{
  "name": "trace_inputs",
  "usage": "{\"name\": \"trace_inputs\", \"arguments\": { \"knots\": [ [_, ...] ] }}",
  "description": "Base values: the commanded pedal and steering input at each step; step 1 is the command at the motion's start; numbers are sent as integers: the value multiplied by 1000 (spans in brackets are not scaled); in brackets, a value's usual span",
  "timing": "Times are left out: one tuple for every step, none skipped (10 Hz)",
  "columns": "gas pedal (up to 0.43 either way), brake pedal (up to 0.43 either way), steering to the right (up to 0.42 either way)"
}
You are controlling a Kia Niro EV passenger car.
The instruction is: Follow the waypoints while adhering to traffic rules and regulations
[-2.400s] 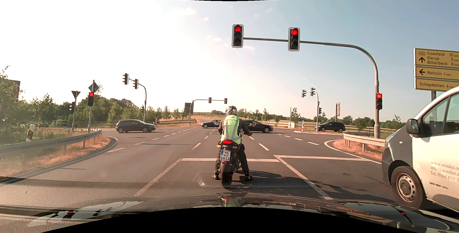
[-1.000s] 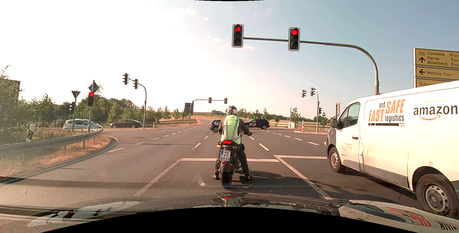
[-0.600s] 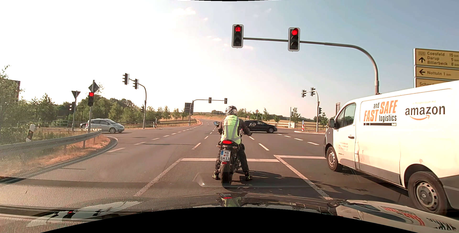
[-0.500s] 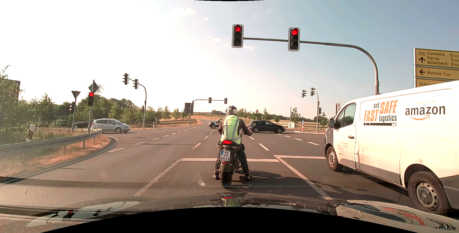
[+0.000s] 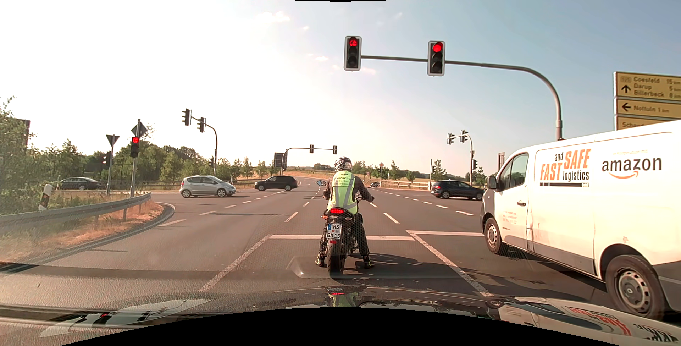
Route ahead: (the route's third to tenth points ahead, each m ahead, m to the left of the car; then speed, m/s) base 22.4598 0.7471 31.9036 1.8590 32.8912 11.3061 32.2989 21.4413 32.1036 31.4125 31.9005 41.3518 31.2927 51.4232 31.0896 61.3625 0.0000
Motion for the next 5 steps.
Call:
{"name": "trace_inputs", "arguments": {
  "knots": [
    [0,0,-15],
    [0,0,-15],
    [0,0,-15],
    [0,0,-15],
    [0,0,-15]
  ]
}}
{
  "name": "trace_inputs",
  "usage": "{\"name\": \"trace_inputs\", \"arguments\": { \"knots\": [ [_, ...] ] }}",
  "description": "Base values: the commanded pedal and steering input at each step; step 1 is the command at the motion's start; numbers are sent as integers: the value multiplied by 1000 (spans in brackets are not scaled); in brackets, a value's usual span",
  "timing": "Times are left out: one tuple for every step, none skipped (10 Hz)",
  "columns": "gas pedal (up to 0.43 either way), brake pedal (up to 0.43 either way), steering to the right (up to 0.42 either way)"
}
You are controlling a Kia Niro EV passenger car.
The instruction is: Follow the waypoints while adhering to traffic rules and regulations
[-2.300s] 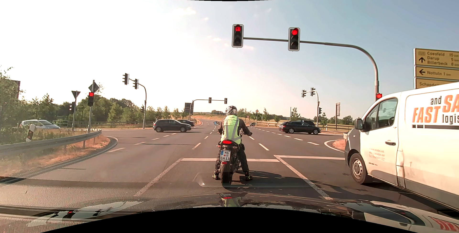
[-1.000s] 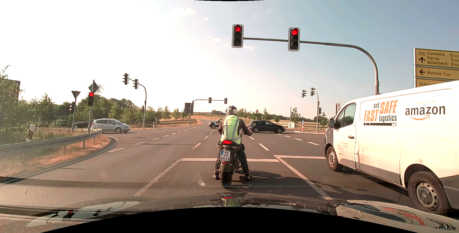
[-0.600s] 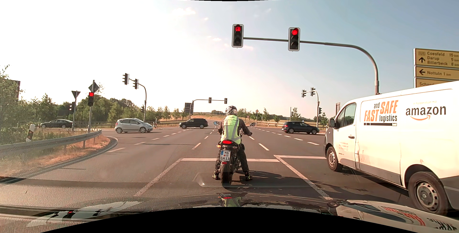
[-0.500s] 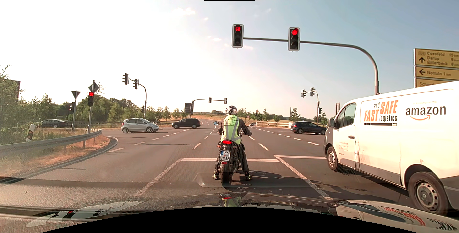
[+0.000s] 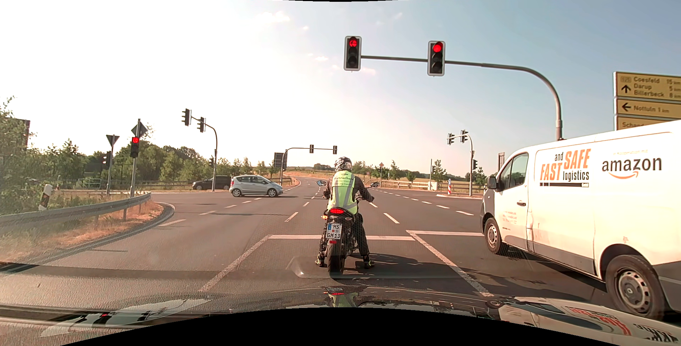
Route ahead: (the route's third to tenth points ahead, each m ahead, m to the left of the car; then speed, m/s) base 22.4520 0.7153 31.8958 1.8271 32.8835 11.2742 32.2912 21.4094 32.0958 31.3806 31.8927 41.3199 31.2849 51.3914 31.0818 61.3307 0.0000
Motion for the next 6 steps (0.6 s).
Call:
{"name": "trace_inputs", "arguments": {
  "knots": [
    [0,0,-15],
    [0,0,-15],
    [0,0,-16],
    [0,0,-15],
    [0,0,-15],
    [0,0,-15]
  ]
}}
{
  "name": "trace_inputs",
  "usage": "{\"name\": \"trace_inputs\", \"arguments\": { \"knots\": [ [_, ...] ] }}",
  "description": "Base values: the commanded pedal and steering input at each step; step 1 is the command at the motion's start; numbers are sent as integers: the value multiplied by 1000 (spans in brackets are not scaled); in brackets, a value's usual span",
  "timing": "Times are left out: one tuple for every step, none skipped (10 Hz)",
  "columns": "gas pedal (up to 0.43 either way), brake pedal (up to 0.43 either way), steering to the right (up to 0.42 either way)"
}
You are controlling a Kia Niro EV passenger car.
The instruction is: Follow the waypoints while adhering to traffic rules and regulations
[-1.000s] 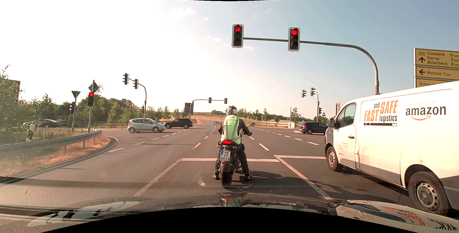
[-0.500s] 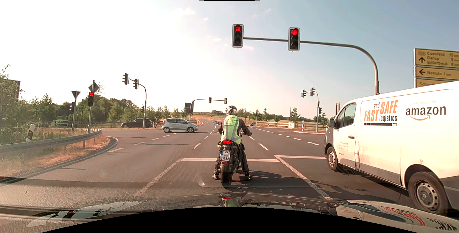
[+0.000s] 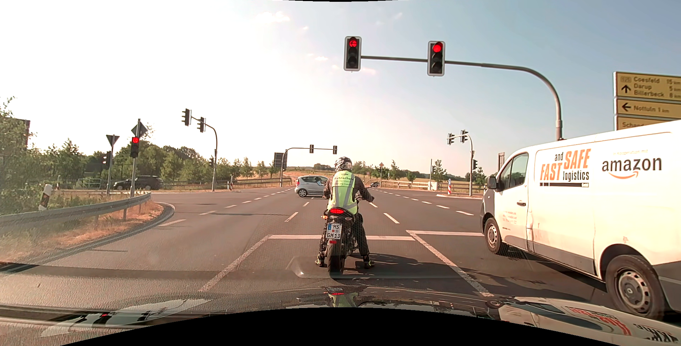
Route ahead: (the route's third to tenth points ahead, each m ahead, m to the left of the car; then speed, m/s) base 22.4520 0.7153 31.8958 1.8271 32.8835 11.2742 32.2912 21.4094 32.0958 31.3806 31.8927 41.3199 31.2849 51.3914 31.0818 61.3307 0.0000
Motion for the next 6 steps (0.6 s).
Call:
{"name": "trace_inputs", "arguments": {
  "knots": [
    [0,0,-15],
    [0,0,-15],
    [0,0,-15],
    [0,0,-16],
    [0,0,-15],
    [0,0,-15]
  ]
}}
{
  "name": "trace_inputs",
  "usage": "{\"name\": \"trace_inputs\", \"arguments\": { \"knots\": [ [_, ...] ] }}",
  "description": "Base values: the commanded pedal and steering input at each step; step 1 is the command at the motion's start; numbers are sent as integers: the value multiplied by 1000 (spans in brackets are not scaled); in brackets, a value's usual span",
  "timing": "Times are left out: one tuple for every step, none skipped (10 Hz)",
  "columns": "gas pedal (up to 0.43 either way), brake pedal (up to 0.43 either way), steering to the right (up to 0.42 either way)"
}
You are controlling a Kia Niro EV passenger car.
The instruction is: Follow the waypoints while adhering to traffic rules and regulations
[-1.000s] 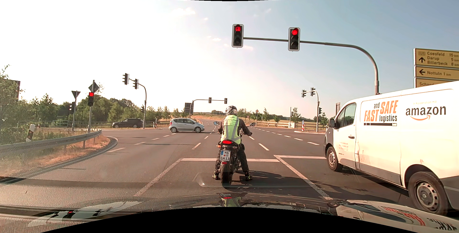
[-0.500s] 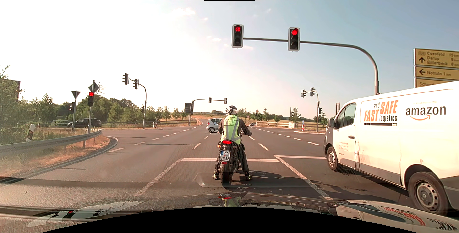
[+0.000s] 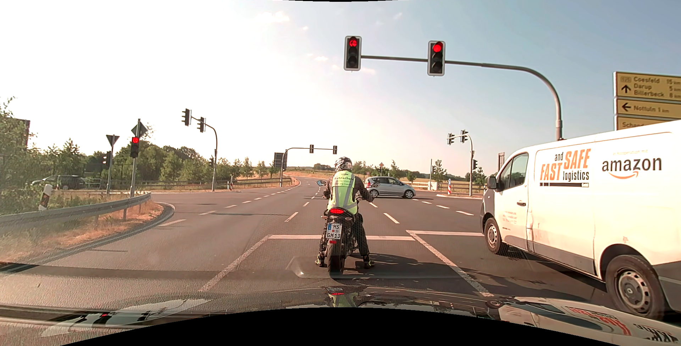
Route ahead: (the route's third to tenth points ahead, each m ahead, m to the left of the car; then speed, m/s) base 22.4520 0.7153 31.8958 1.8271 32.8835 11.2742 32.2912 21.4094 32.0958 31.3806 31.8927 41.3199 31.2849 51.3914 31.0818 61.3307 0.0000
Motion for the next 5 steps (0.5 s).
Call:
{"name": "trace_inputs", "arguments": {
  "knots": [
    [0,0,-15],
    [0,0,-16],
    [0,0,-15],
    [0,0,-15],
    [0,0,-15]
  ]
}}
